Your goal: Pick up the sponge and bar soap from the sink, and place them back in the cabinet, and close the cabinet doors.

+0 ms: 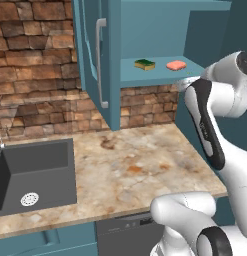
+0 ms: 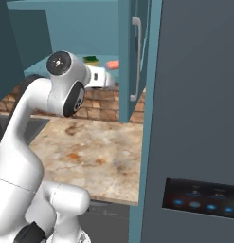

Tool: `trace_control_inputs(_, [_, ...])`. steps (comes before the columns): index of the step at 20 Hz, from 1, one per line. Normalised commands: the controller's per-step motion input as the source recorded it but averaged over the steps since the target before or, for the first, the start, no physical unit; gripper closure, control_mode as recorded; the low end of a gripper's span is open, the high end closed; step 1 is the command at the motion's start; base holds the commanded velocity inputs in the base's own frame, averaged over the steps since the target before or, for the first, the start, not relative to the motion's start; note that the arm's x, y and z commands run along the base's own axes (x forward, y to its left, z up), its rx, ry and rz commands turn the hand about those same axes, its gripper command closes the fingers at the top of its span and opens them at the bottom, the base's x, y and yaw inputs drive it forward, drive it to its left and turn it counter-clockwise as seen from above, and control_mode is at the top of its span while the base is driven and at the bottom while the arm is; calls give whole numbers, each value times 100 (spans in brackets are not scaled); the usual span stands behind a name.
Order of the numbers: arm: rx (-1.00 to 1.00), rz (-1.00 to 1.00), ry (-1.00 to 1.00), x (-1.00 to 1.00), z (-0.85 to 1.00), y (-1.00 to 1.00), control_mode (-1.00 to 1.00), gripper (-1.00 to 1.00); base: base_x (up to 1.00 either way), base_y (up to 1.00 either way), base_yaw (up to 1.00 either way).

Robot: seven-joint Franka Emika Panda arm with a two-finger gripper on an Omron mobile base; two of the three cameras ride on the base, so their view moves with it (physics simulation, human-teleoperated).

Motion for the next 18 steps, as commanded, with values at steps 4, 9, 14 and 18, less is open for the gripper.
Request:
trace_control_inputs(4, [0,0,0,-44,0,2,-100,-100,0,0,0])
trace_control_inputs(9, [0,0,-1,-38,0,14,-100,-100,0,0,0])
trace_control_inputs(14, [0,0,-4,-52,2,24,-100,-100,0,0,0])
trace_control_inputs(18, [0,-2,-6,-53,6,24,-100,-100,0,0,0])
